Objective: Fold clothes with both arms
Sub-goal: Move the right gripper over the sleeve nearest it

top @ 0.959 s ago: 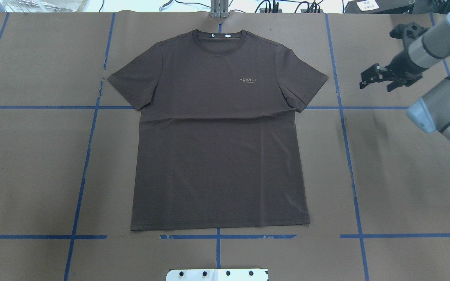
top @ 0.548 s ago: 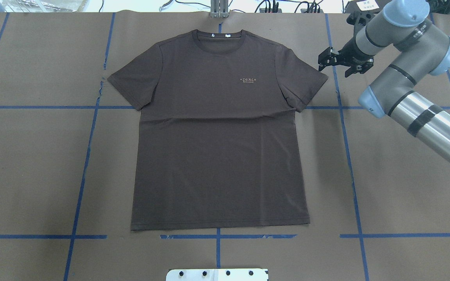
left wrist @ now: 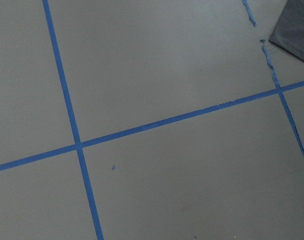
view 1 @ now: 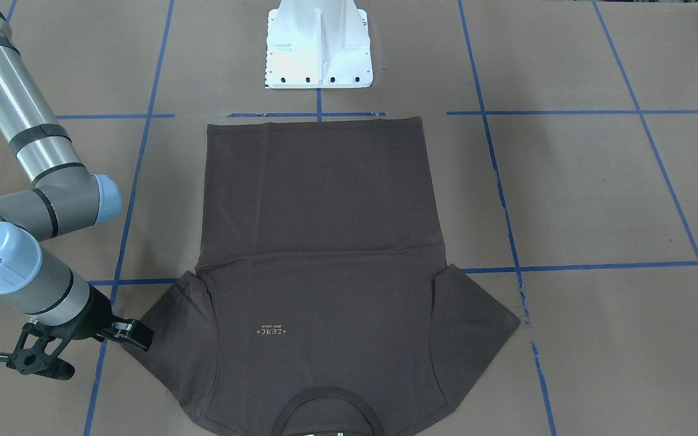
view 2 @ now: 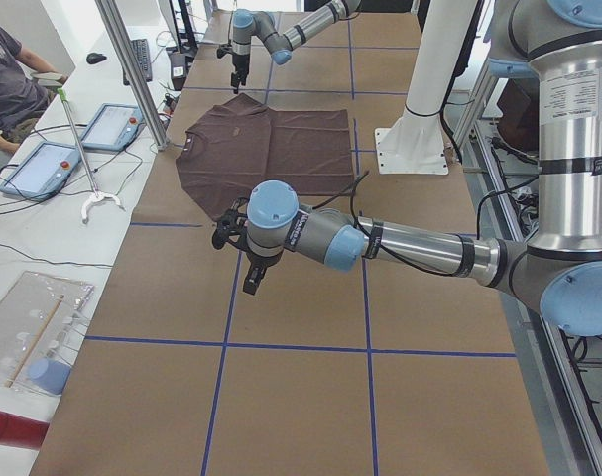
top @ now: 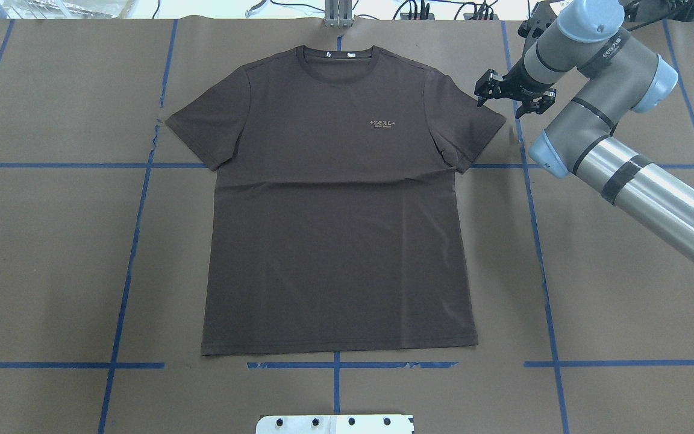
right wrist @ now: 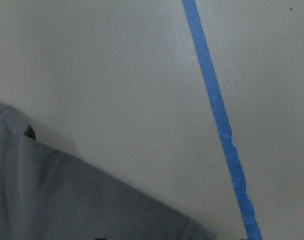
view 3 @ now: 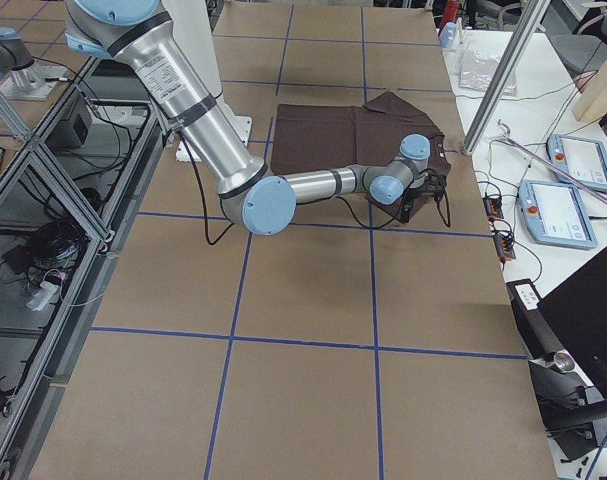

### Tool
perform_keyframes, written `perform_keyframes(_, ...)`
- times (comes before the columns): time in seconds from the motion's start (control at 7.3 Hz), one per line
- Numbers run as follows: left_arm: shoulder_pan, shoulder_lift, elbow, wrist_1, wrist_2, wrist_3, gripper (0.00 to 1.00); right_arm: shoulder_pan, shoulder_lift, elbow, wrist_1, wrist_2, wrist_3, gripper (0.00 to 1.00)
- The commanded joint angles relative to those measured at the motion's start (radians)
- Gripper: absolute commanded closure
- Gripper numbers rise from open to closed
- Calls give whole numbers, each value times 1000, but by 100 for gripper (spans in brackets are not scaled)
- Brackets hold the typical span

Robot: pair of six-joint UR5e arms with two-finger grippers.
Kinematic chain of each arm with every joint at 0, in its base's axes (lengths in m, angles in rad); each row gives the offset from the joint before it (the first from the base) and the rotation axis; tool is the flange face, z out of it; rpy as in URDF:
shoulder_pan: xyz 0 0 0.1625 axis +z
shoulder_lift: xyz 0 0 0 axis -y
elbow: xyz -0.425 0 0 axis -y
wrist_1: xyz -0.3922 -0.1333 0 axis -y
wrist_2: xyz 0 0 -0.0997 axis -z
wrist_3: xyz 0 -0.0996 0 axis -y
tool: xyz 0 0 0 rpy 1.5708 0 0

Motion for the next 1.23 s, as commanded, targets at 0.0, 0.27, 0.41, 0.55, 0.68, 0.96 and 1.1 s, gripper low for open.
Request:
perform_keyframes(0.0,6,5,-2,-1,47,-4,0,-9,4,-23,0,-6,4,19)
perform_keyframes(0.27,6,9,-4,-1,45,-2,0,-9,4,-23,0,-8,5,59)
perform_keyframes(0.41,6,9,-4,-1,45,-4,0,-10,1,-25,0,-21,22,79)
perform_keyframes(0.55,6,9,-5,-1,45,-4,0,-12,-2,-25,0,-26,24,86)
perform_keyframes(0.68,6,9,-4,-1,47,-6,0,-13,-4,-23,-2,-28,24,91)
perform_keyframes(0.96,6,9,-4,-1,47,-7,0,-13,-1,-22,-2,-28,25,100)
perform_keyframes(1.1,6,9,-4,1,47,-7,0,-13,1,-19,-3,-28,40,100)
